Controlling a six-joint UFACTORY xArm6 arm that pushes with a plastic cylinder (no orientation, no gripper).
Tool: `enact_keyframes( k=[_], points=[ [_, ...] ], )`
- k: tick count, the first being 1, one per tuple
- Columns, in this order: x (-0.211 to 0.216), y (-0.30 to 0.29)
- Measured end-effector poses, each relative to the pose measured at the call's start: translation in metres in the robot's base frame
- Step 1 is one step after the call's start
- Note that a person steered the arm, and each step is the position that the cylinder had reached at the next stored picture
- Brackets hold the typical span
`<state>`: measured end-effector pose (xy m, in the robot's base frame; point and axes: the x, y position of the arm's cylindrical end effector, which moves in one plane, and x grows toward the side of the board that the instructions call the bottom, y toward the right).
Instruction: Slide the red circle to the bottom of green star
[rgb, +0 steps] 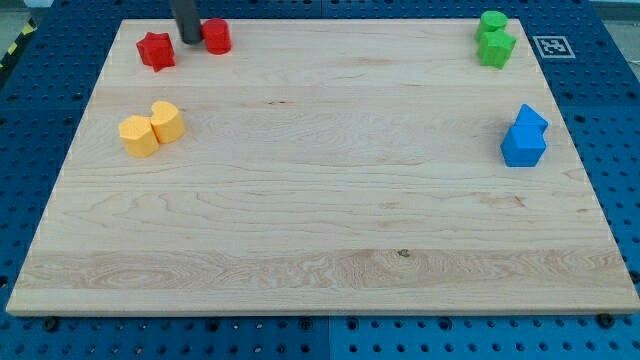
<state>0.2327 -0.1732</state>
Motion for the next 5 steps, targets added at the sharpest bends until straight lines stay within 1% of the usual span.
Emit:
enact_keyframes(
  k=[2, 5],
  points=[
    [0.0, 0.055],
    [0.0, 0.061]
  ],
)
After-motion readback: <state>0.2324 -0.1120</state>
